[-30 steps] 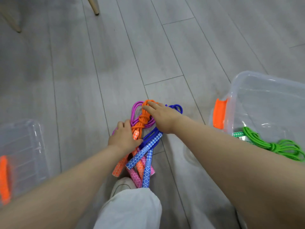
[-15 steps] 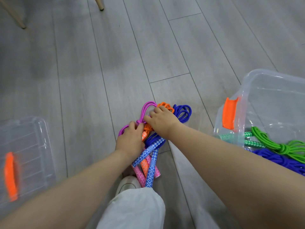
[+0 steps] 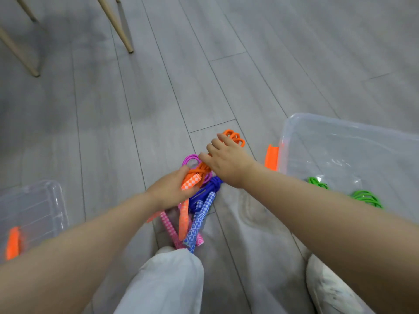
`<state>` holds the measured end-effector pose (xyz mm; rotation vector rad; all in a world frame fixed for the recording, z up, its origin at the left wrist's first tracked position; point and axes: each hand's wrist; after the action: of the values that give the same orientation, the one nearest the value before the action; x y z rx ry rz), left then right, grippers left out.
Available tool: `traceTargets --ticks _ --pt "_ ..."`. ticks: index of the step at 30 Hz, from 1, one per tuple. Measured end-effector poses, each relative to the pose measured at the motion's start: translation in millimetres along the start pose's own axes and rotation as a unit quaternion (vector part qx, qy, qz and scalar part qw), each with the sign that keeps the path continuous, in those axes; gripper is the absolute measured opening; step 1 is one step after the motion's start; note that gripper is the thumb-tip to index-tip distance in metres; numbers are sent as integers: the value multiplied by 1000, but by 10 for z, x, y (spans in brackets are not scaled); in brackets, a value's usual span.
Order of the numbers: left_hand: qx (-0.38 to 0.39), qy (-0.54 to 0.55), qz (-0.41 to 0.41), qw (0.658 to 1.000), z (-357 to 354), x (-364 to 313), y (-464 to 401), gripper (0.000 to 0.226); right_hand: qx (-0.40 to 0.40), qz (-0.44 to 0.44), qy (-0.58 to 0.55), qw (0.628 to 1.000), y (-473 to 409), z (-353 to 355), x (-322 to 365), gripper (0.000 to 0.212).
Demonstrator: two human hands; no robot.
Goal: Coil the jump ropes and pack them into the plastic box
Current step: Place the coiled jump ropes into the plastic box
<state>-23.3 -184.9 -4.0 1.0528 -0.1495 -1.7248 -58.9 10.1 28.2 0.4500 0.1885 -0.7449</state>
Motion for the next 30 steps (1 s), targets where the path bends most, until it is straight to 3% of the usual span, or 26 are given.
traceTargets --ticks 5,11,14,17,20,24,30 --pt "28 106 -19 994 445 -470 65 45 -53 -37 24 998 465 339 -454 32" --pt "35 104 -60 992 667 -1361 -7 44 -88 -87 8 992 1105 579 -1046 37" --pt "29 -35 -84 995 720 -1810 -135 46 -91 -116 0 989 1531 506 -1279 32" --pt "21 -176 -126 976 684 -2284 -277 39 -60 -156 -29 986 1988 286 -1449 34" --pt "1 -234 -158 959 486 -2727 -447 31 -21 -199 -68 977 2374 -8 -1601 35" --pt "-52 -299 -143 942 87 -3078 -736 35 15 -242 -127 962 2712 -444 -1734 38" --pt "0 -326 -126 937 -529 -3240 -1165 54 90 -269 -210 936 3074 -1104 -1812 40"
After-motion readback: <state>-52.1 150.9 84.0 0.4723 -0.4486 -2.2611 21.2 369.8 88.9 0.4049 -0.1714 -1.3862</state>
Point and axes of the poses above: each hand's wrist, its own y-axis away from the middle knuckle, its own z-axis out of the back of the hand, x = y × z, and after that the axes turned 13 degrees about x, right-handed
